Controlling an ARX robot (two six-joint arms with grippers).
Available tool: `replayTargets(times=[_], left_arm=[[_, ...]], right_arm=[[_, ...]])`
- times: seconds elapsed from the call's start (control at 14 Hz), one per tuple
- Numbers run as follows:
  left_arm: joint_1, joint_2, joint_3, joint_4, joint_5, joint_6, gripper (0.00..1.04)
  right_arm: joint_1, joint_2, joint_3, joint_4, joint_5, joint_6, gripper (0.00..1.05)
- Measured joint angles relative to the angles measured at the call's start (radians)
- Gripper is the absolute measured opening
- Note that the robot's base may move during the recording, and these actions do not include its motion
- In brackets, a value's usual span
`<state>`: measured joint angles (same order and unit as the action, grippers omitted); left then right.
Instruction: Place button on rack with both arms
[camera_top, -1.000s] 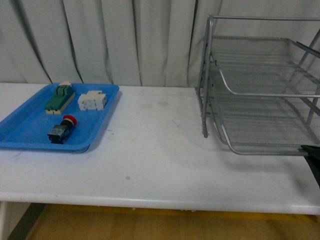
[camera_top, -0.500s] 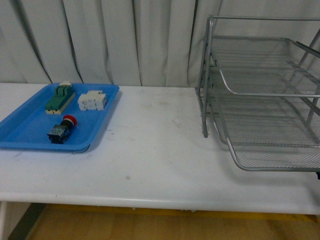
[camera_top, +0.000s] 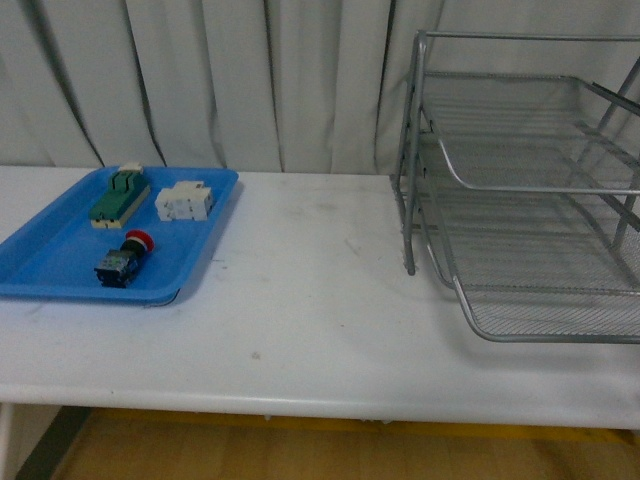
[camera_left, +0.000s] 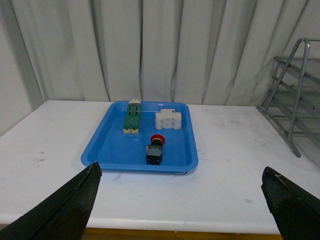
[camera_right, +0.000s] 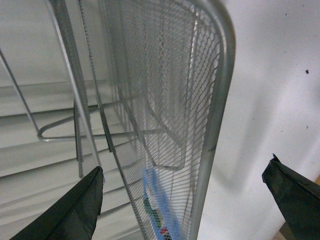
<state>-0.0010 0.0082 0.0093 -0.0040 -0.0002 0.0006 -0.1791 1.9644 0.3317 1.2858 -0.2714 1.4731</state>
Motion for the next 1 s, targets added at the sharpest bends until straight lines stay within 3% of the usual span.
replayTargets(times=[0.29,0.36,0.5,0.64,0.71,0.86,0.93,1.0], left_arm=[[0.000,0.000,0.000,0.000,0.000,0.000,0.98],[0.000,0.000,0.000,0.000,0.000,0.000,0.98],[0.000,0.000,0.000,0.000,0.000,0.000,0.98],[0.000,0.000,0.000,0.000,0.000,0.000,0.98],[0.000,0.000,0.000,0.000,0.000,0.000,0.98],[0.000,0.000,0.000,0.000,0.000,0.000,0.98],[0.000,0.000,0.000,0.000,0.000,0.000,0.98],[0.000,0.000,0.000,0.000,0.000,0.000,0.98]], right_arm=[[-0.031,-0.276,-0.143,-0.002,-0.043,0.024,0.98],[-0.027,-0.435,-0.154,-0.131,0.018,-0.097,0.90],[-0.003,-0.842,-0.240,-0.303,0.085,-0.727,0.63],[0.026,-1.064,-0.306,-0.467,0.118,-1.201,0.37],[0.048,-1.155,-0.308,-0.515,0.138,-1.348,0.23],[0.081,-1.278,-0.318,-0.621,0.169,-1.439,0.02],[0.141,-1.329,-0.320,-0.677,0.247,-1.448,0.02],[0.183,-1.384,-0.320,-0.715,0.257,-1.457,0.02]])
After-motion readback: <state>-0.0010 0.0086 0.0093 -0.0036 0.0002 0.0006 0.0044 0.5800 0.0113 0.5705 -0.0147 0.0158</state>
